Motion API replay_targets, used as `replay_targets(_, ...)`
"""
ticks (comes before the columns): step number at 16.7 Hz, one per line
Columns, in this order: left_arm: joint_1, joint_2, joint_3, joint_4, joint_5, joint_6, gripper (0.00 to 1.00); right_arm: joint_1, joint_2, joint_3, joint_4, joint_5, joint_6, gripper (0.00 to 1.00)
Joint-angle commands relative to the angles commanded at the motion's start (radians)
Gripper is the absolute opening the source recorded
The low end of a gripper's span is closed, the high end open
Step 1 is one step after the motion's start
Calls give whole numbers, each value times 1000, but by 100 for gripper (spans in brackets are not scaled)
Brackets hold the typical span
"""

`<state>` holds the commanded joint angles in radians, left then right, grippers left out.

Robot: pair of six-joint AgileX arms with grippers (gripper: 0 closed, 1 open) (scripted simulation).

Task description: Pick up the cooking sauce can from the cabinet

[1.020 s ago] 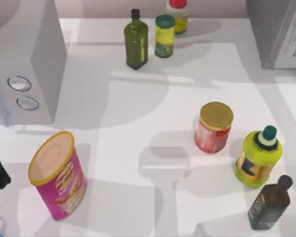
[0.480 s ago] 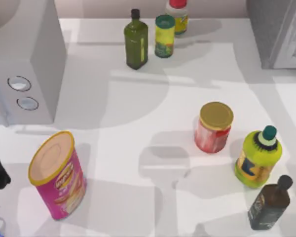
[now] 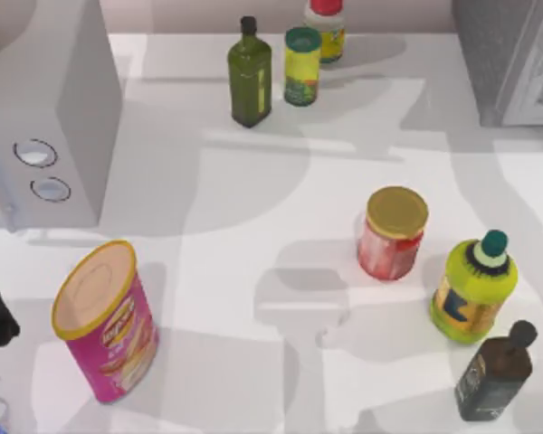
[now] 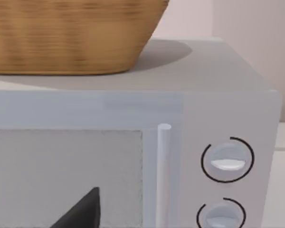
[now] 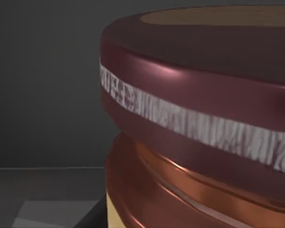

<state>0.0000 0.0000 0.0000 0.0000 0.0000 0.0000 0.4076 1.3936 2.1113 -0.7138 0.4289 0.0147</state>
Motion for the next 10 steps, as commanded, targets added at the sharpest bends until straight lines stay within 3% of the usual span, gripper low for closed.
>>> replay_targets(6, 0, 0, 0, 0, 0, 0, 100, -3, -11, -6, 9, -4, 2, 0)
replay_targets(10, 0, 0, 0, 0, 0, 0, 100, -3, -127, -153, 110, -45, 9, 0)
